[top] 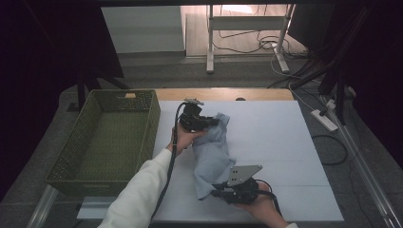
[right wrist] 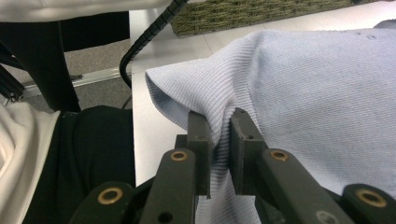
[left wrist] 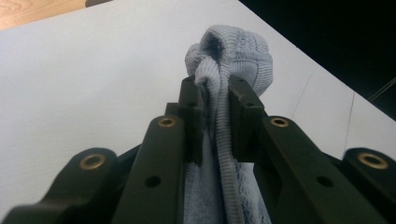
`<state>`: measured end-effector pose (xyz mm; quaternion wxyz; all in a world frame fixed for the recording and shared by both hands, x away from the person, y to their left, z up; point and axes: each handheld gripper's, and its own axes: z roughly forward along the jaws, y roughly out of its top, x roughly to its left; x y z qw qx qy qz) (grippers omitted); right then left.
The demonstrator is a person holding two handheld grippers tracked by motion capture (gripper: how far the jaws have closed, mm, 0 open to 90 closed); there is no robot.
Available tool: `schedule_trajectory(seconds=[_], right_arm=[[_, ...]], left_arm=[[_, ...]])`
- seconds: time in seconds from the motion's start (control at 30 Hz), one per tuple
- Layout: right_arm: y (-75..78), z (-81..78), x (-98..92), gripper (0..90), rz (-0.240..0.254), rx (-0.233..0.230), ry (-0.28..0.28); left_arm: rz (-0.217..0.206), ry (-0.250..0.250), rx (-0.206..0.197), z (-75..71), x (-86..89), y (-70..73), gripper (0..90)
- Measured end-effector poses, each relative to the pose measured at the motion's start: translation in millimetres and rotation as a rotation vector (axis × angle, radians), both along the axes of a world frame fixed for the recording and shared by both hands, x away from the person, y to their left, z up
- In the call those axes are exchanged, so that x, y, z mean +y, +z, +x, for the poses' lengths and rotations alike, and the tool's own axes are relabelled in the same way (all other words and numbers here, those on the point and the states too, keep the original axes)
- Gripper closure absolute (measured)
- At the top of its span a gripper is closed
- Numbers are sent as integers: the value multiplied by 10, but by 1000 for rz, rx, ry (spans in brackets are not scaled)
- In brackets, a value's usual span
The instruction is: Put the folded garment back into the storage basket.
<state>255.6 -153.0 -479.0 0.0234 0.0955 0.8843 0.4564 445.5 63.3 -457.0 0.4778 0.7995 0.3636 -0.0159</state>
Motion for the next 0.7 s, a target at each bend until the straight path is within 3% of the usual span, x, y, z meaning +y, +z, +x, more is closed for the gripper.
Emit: schedule_trajectory(seconds=[0.27, 0.7], right_arm=[[6, 0, 21, 803, -15, -21, -5], [35, 38, 69, 803, 4, -34, -14]], left_arm=[[-23, -7, 6, -25, 52, 70, 777], [-23, 3, -16, -61, 162, 211, 778]])
